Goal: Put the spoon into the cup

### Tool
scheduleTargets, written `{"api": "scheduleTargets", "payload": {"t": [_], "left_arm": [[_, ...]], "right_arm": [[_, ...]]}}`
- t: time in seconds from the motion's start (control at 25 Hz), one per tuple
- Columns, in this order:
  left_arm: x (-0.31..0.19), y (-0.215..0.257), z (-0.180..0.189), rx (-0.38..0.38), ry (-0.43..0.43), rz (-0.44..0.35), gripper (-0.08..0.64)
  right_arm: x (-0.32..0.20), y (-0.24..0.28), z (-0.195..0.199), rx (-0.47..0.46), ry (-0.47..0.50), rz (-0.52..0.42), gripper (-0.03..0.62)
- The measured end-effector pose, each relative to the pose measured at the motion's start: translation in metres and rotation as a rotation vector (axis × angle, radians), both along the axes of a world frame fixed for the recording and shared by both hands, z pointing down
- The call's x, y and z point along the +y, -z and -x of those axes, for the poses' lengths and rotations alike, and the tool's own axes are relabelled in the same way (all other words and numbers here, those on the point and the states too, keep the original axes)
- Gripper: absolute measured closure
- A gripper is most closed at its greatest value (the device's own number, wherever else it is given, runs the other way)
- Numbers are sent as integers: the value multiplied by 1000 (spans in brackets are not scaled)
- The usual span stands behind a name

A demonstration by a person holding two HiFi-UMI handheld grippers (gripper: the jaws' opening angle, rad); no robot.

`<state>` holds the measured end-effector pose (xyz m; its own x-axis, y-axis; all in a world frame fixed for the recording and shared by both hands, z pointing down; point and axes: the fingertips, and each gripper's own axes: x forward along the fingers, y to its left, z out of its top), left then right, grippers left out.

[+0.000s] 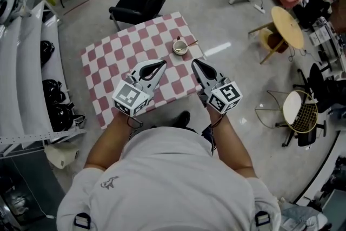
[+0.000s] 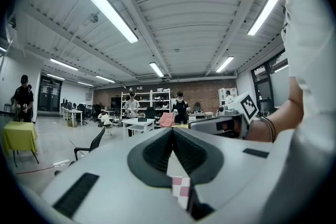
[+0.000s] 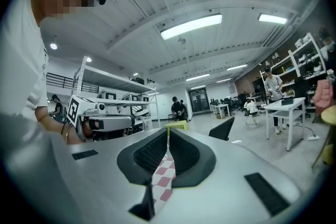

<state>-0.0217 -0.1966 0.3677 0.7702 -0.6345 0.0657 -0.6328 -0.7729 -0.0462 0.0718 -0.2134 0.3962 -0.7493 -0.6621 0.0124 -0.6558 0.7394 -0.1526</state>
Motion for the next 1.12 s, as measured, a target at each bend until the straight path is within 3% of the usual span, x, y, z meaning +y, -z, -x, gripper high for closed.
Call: {"api": "scheduleTargets", "payload": {"t": [0.52, 1.12], "left_arm": [[64, -10, 47, 30, -72, 23, 546], [90, -7, 27, 31, -86, 36, 546]], "right_arm": [[73, -6, 47, 25, -73, 10, 554], [109, 6, 38, 46, -63, -22, 554]]}}
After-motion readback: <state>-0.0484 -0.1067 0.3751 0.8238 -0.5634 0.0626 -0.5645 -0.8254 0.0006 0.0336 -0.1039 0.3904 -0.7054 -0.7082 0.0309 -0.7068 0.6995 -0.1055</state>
